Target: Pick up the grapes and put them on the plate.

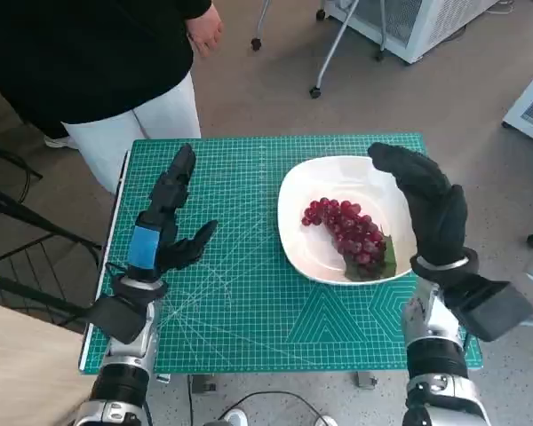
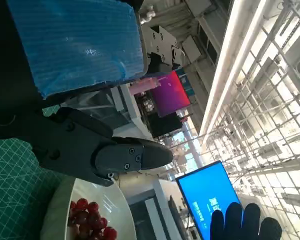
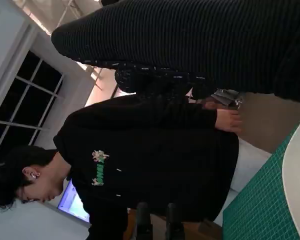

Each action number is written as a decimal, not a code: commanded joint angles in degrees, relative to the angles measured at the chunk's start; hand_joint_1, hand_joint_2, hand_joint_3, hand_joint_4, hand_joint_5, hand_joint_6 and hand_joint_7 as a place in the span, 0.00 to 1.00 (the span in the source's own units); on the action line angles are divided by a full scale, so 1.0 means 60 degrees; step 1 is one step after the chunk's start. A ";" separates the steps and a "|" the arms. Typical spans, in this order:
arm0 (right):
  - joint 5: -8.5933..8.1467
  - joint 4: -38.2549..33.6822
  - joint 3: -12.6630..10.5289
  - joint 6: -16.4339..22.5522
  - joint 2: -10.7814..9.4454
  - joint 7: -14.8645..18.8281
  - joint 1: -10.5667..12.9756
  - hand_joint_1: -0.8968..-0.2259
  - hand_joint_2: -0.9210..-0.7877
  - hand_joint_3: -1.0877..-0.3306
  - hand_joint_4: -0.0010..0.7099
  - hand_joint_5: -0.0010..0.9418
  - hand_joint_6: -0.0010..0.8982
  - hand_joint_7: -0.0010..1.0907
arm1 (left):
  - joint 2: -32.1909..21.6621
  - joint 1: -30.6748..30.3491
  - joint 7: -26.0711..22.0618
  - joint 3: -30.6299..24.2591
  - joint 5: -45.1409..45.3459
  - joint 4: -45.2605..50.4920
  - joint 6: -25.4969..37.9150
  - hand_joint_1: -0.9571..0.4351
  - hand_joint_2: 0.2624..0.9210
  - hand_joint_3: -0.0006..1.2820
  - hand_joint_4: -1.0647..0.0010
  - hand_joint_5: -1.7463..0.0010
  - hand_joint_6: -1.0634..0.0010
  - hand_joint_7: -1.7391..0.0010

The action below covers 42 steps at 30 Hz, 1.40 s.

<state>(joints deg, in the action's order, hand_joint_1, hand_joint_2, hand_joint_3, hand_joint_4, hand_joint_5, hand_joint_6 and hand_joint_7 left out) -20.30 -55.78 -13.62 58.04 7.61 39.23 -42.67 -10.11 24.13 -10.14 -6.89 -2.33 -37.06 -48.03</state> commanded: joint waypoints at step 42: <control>0.0429 -0.0463 0.0124 0.0010 -0.0082 -0.0019 -0.0119 0.61 0.00 0.71 0.35 0.01 0.23 0.01 | -0.0142 -0.0548 0.0162 0.0105 0.0163 0.0711 0.0089 0.28 1.00 0.27 0.83 0.99 0.79 0.99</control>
<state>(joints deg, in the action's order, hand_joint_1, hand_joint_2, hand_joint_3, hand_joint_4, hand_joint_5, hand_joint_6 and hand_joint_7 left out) -18.28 -57.53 -13.17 58.26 6.63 38.60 -43.42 -10.54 21.77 -9.36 -6.51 -2.02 -33.85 -47.41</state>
